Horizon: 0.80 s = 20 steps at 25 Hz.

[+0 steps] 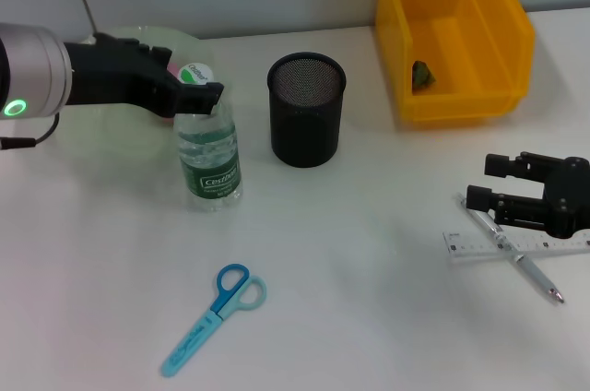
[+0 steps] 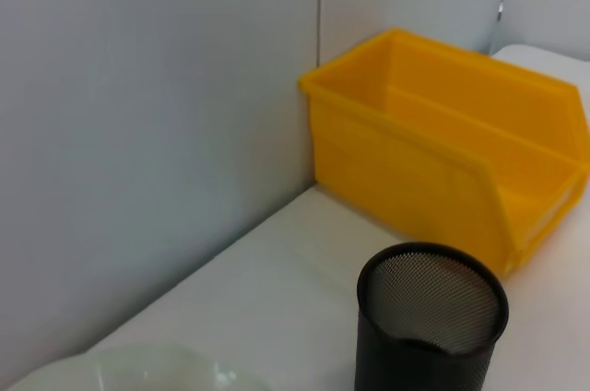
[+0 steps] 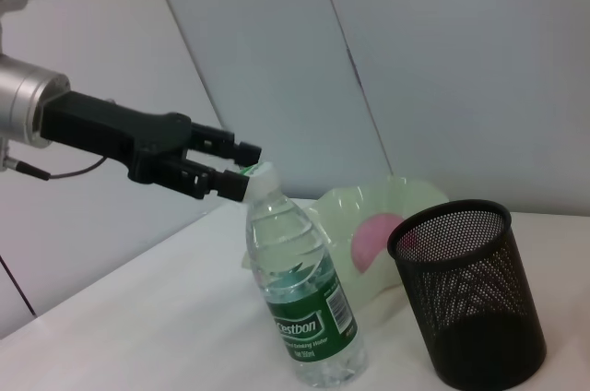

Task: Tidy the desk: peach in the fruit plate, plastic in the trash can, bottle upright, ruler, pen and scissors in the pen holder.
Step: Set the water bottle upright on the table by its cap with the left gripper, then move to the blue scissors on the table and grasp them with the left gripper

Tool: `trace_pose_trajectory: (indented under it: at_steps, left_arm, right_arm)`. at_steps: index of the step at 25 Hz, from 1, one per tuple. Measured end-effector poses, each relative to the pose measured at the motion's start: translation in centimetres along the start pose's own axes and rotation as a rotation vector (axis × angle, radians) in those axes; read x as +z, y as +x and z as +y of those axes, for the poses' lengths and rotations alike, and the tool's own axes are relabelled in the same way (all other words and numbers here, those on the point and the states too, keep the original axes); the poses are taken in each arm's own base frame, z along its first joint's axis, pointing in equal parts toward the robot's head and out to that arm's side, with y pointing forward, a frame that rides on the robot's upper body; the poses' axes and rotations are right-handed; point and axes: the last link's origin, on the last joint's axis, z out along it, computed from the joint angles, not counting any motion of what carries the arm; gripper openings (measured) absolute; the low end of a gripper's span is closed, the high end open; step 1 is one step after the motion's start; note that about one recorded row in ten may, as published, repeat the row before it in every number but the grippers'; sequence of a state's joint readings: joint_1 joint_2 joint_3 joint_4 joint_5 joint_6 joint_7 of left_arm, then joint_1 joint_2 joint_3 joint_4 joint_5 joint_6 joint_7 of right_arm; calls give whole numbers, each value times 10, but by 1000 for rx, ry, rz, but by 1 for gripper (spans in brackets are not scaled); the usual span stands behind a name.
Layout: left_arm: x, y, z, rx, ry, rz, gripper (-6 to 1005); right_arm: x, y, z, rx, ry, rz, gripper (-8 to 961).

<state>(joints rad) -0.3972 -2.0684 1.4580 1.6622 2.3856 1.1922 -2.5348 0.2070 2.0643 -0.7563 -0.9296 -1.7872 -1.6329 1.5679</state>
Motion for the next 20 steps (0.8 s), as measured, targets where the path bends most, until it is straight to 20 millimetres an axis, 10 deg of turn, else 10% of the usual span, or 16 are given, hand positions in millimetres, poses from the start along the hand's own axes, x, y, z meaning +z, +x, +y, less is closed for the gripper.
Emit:
trace_pose_trajectory:
  at_steps: [20]
  left_arm:
    - [-47, 8, 19, 89, -21, 52, 785]
  right_arm:
    - [-9, -4, -4, -20, 25, -1, 738]
